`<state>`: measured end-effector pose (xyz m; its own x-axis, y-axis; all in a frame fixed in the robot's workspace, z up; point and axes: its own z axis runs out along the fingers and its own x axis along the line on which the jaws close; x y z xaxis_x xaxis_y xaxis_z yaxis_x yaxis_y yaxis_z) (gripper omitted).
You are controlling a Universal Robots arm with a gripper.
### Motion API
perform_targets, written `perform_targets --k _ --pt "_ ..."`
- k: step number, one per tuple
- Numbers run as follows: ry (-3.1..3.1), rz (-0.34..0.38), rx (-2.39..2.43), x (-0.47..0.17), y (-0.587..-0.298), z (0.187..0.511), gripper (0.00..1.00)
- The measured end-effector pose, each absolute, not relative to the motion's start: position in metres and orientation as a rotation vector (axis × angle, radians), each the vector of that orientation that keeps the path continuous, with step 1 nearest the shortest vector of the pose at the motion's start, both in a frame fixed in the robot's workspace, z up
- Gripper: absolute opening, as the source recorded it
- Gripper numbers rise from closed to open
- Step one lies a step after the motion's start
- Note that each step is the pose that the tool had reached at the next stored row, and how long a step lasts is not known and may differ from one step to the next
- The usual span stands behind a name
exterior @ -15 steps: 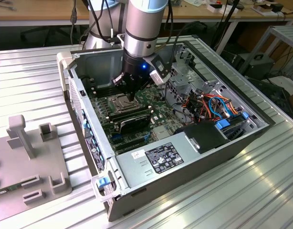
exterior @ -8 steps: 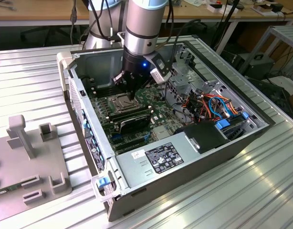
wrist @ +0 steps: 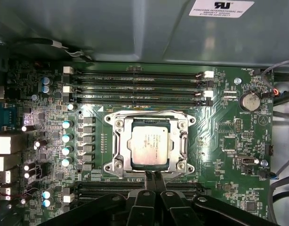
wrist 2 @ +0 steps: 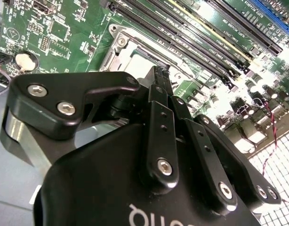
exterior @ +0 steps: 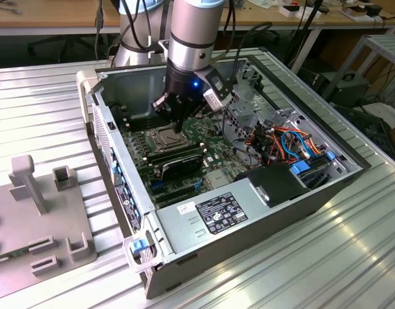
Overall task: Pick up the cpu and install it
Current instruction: 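Install the second cpu locking lever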
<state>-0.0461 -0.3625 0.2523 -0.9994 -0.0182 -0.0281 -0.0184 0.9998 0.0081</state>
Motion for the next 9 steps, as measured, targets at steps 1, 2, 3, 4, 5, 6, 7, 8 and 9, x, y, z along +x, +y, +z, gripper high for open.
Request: perform_targets --k 1,2,3,4,5,6,7,8,9 --pt "3.113 0.013 -0.029 -0.0461 -0.3625 0.2531 0.11" --pt "3.113 0.013 -0.029 -0.0461 -0.3625 0.2538 0.11" --pt "3.113 0.013 -0.028 -0.0461 -0.3625 0.2548 0.11" --pt "3.113 0.013 -0.028 -0.0461 -0.3624 0.2556 0.11" --pt "3.113 0.013 -0.029 -0.0461 -0.3626 0.2557 0.11" --pt "3.114 0.013 -0.029 -0.0461 -0.3634 0.2558 0.11" --pt "3.114 0.013 -0.029 -0.0461 -0.3640 0.2558 0.11" --pt "3.114 0.013 -0.029 -0.0461 -0.3648 0.2558 0.11" --pt "3.113 0.013 -0.028 -0.0462 -0.3659 0.2558 0.11"
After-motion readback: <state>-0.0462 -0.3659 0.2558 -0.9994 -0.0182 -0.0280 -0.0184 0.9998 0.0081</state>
